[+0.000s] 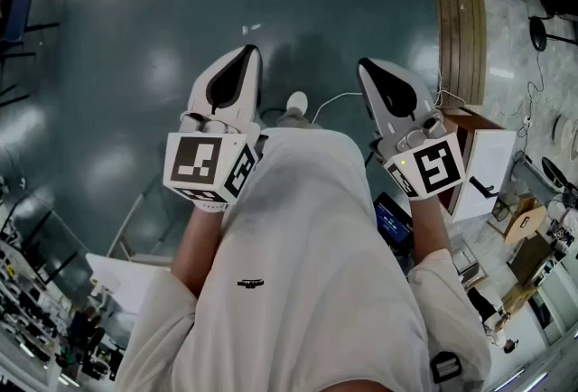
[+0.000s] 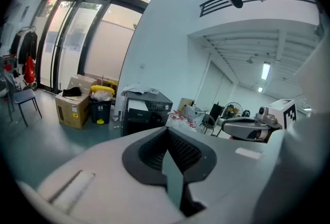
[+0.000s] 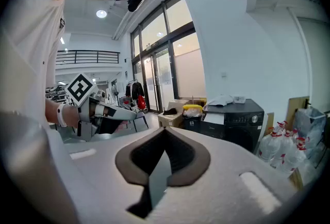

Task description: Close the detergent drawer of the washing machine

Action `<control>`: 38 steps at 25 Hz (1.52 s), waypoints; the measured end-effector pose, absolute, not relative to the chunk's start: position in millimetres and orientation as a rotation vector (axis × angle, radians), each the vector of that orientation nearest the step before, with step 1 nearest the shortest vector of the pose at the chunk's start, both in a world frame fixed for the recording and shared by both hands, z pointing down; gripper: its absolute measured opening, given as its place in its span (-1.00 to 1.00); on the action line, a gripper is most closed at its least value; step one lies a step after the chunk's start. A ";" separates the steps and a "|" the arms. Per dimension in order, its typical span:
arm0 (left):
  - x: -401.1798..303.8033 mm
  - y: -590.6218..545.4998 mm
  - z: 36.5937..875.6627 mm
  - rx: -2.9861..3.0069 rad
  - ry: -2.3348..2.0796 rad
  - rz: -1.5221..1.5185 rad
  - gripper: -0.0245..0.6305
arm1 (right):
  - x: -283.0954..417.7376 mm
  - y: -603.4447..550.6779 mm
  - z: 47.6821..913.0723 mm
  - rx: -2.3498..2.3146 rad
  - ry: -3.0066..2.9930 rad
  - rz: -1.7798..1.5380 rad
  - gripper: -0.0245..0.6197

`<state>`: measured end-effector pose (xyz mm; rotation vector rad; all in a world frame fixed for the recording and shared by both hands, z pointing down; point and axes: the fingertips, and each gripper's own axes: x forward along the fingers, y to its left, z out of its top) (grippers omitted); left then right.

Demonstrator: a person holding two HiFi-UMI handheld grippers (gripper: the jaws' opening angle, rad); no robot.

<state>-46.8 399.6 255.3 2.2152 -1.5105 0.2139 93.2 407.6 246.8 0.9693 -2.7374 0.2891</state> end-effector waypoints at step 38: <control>20.0 368.5 238.7 2.354 -1.351 0.205 -0.87 | 148.1 392.7 236.5 1.229 -2.627 0.228 -0.92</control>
